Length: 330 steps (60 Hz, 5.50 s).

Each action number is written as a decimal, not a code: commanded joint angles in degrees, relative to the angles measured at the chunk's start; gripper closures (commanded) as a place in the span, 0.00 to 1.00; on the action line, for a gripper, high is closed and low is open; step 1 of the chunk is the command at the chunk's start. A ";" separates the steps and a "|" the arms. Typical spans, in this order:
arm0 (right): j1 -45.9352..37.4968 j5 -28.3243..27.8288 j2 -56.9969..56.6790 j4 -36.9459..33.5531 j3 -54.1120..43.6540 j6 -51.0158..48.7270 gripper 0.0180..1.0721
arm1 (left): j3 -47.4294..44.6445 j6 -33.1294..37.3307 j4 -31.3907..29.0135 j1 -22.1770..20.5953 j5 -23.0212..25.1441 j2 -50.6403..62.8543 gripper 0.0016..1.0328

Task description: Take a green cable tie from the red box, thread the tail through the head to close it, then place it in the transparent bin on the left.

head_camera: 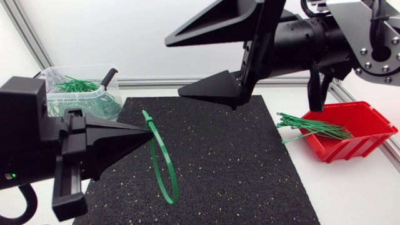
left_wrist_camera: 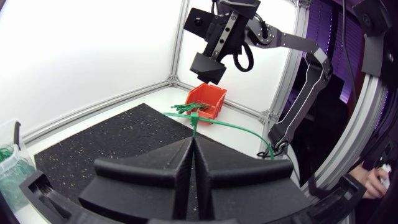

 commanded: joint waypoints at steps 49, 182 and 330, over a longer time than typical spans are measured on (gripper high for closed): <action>2.24 -4.18 9.37 -0.50 -3.13 -23.91 0.60 | -0.98 24.78 -1.08 -17.10 -27.04 0.63 0.97; 2.50 2.59 14.20 -5.95 -0.94 -30.06 0.94 | -1.07 18.98 1.03 -34.59 -43.48 5.20 0.97; -12.53 73.69 -28.07 1.87 -34.16 -65.92 0.04 | 12.82 7.82 9.82 46.80 -25.99 30.07 0.03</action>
